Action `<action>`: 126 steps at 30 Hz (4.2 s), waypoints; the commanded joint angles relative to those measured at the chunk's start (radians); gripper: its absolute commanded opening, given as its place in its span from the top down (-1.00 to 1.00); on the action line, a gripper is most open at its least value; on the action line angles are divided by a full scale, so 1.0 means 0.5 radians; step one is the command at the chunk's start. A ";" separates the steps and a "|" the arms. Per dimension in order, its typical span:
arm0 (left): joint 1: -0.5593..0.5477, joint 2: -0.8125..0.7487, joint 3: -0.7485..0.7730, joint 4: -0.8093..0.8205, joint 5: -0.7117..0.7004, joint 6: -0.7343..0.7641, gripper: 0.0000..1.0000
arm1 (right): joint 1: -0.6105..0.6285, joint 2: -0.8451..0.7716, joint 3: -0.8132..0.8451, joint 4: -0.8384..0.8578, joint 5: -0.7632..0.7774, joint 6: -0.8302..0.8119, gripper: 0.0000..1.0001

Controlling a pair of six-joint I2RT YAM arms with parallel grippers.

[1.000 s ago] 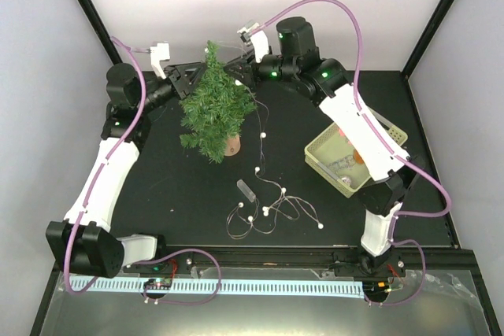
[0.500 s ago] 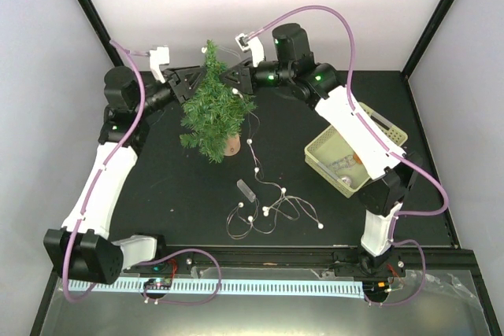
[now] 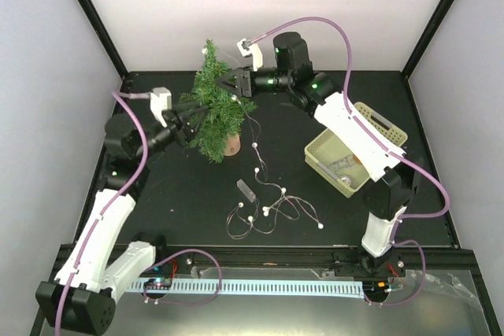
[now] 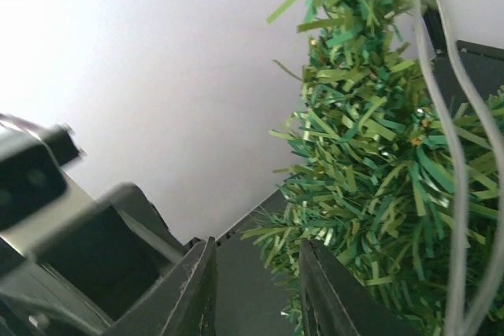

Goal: Decorate the small christmas tree
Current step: Wrap the decoration item around the Christmas tree.

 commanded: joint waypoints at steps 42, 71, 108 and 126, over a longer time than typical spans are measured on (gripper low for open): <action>-0.910 0.343 -0.203 1.047 -0.600 0.105 -0.06 | 0.041 -0.438 -0.313 0.600 -0.017 0.443 0.52; -0.906 -0.149 0.090 -0.032 -0.989 0.651 0.97 | 0.038 -0.698 -0.739 0.371 -0.070 -0.336 0.21; -0.851 -0.015 0.652 -0.551 -0.945 0.782 0.97 | 0.049 -1.042 -1.820 1.476 0.032 -0.559 0.41; -0.851 -0.020 0.639 -0.557 -0.929 0.775 0.97 | 0.155 -0.959 -1.761 1.590 0.123 -0.623 0.67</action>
